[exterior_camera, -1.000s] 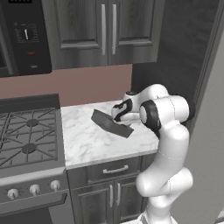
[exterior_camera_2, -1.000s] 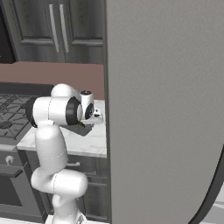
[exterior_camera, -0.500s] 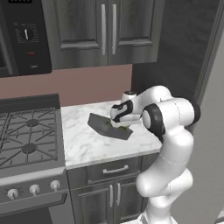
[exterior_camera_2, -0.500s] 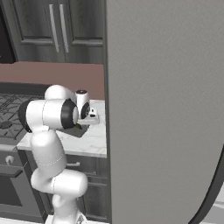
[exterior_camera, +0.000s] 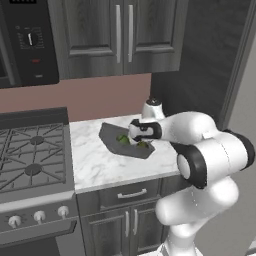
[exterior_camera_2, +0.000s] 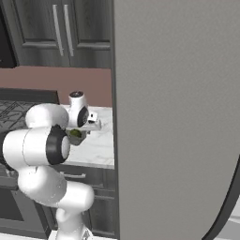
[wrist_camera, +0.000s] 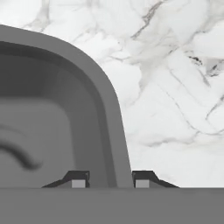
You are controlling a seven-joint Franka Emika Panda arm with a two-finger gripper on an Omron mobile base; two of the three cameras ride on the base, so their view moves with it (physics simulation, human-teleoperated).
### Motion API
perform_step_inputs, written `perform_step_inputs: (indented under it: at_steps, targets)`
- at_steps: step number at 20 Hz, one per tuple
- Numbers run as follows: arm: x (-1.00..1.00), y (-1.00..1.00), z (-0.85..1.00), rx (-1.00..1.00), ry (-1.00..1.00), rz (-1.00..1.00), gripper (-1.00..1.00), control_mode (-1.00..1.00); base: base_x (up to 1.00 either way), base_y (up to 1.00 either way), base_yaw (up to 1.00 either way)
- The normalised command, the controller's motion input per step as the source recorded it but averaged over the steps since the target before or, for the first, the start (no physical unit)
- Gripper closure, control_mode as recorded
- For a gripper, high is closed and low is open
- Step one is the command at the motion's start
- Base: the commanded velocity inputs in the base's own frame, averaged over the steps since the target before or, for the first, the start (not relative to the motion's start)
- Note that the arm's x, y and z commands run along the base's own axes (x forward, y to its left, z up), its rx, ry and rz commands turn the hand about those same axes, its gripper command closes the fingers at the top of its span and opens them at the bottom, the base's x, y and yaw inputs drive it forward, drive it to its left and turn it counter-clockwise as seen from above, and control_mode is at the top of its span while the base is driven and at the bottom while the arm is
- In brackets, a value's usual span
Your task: Take the avocado and lime out of the freezer and place them in the tupperware container on the counter. Then put the tupperware containing the vegetables back in the freezer.
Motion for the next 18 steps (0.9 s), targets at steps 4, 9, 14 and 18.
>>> perform_step_inputs:
  at_steps: [4, 9, 14, 18]
  targets:
    - [-0.79, 0.0, 0.95, 0.0, -0.13, -0.25, 1.0, -1.0, 0.0, 0.0, 0.0]
    - [-0.87, 0.0, 1.0, -0.02, -0.06, -0.25, 1.0, -1.0, 0.0, 0.0, 0.0]
    - [-0.97, 0.0, 0.99, -0.01, 0.03, -0.2, 1.0, -1.0, 0.0, 0.0, 0.0]
    - [-1.0, 0.0, 0.89, 0.0, 0.08, -0.16, 1.0, -1.0, 0.0, 0.0, 0.0]
